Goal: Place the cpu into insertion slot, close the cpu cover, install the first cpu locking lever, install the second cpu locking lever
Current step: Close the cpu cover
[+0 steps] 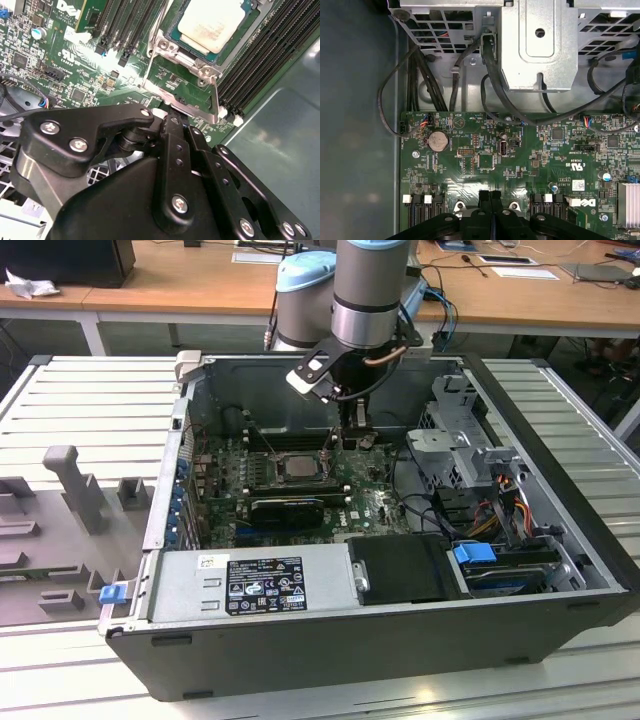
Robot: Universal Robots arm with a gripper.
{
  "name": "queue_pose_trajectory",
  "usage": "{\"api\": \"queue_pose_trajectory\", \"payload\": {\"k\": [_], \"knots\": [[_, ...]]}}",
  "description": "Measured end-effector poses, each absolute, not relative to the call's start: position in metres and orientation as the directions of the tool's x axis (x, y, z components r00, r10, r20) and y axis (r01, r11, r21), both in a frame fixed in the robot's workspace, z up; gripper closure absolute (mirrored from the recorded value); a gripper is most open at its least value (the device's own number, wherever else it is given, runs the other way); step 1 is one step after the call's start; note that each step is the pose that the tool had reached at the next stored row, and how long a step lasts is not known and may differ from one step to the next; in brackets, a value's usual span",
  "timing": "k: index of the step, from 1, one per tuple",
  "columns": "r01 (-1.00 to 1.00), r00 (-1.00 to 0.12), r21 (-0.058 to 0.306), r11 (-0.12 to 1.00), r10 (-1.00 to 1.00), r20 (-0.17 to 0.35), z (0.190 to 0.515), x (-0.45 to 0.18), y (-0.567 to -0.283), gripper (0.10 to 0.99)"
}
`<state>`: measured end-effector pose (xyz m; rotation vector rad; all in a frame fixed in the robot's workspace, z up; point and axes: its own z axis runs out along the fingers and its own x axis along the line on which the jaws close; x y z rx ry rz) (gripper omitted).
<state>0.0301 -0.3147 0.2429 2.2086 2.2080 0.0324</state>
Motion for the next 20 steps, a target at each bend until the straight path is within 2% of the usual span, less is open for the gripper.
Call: {"api": "queue_pose_trajectory", "payload": {"k": [20], "knots": [[1.0, 0.0, 0.028, 0.0, 1.0, 0.002, 0.2429, 0.0265, -0.3147, 0.98]]}}
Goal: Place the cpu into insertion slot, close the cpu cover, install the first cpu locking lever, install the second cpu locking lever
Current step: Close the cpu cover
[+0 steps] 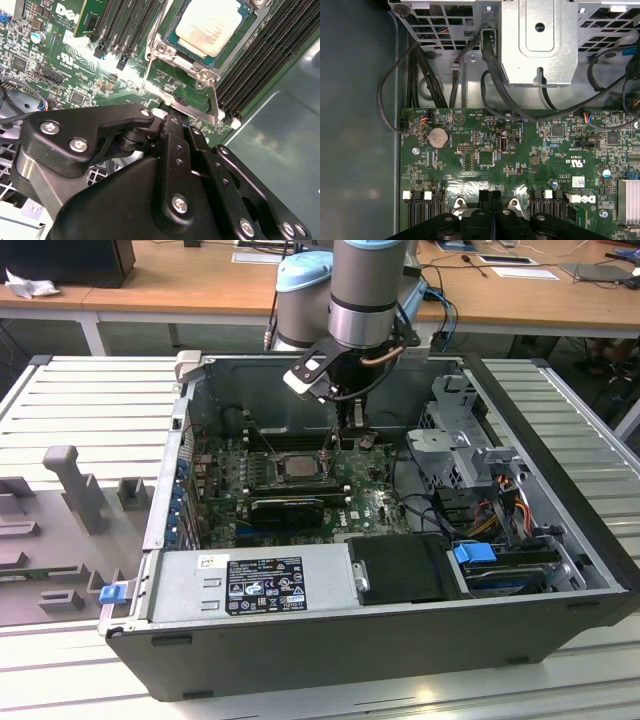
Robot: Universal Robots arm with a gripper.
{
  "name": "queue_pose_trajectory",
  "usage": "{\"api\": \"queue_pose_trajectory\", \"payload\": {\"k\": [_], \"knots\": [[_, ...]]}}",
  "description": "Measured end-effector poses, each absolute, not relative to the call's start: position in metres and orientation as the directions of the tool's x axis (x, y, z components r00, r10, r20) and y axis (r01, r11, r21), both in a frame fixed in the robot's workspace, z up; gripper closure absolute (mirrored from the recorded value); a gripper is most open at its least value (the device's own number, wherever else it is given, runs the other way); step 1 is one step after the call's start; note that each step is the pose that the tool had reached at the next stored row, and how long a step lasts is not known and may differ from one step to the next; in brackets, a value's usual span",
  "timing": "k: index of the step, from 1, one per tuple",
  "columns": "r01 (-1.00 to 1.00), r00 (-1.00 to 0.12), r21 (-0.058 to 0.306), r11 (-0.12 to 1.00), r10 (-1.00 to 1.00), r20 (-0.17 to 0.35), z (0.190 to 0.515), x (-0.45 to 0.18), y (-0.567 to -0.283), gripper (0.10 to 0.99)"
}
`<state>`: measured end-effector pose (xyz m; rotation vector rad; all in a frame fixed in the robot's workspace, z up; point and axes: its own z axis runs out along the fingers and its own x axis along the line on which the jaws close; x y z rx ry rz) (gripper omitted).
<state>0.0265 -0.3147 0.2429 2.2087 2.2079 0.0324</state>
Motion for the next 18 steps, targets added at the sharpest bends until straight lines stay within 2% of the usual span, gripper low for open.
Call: {"api": "queue_pose_trajectory", "payload": {"k": [18], "knots": [[1.0, 0.0, 0.028, 0.0, 1.0, 0.002, 0.2429, 0.023, -0.3147, 0.98]]}}
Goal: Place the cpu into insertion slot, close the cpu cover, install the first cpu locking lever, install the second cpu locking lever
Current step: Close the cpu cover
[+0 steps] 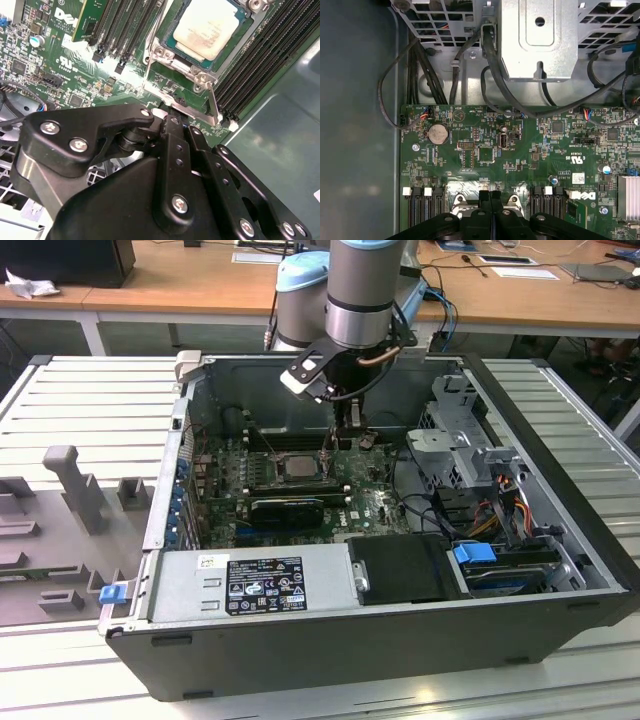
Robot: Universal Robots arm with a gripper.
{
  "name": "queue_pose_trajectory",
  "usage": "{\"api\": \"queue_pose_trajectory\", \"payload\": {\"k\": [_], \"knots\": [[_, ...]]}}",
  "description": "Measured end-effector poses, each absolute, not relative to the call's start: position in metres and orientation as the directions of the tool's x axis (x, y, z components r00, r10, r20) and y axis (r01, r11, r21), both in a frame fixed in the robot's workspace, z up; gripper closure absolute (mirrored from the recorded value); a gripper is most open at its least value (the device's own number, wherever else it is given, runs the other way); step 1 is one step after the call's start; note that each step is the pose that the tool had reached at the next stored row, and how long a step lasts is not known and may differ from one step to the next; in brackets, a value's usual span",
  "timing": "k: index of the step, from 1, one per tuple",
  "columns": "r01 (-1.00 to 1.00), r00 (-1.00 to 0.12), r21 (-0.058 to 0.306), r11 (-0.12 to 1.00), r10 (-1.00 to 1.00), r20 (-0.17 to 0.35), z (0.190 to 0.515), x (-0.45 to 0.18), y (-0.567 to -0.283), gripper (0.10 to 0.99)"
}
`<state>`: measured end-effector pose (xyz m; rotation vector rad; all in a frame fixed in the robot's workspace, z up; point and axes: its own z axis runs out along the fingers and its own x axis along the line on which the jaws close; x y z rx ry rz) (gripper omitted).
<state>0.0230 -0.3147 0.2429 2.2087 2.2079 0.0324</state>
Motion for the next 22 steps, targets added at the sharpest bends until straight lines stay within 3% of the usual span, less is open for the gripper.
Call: {"api": "queue_pose_trajectory", "payload": {"k": [22], "knots": [[1.0, 0.0, 0.028, 0.0, 1.0, 0.002, 0.2428, 0.0193, -0.3147, 0.98]]}}
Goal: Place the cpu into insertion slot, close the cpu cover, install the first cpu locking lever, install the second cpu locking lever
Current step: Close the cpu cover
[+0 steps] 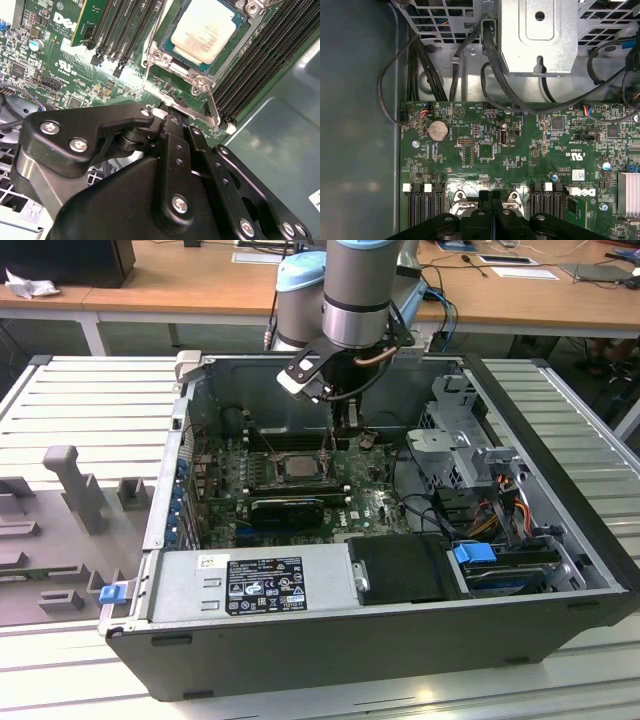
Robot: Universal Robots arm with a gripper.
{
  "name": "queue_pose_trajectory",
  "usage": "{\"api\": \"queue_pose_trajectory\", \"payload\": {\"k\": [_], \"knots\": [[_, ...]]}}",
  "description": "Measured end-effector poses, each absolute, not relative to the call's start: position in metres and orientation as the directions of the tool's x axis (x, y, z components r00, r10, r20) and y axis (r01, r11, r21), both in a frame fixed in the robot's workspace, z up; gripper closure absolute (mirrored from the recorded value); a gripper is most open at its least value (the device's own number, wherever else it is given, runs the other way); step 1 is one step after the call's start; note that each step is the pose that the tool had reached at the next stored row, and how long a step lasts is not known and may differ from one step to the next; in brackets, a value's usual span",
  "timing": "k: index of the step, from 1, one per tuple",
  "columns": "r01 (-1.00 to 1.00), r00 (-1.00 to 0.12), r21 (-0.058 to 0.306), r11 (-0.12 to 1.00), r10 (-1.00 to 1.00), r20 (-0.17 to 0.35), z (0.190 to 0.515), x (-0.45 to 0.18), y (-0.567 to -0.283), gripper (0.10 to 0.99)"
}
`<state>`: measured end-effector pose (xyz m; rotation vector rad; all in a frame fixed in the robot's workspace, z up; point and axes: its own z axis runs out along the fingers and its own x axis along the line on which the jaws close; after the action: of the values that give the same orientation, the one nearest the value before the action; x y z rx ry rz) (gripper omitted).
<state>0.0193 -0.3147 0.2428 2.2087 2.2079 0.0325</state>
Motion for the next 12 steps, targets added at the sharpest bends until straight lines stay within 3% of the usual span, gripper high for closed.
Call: {"api": "queue_pose_trajectory", "payload": {"k": [12], "knots": [[1.0, 0.0, 0.028, 0.0, 1.0, 0.002, 0.2429, 0.0164, -0.3147, 0.98]]}}
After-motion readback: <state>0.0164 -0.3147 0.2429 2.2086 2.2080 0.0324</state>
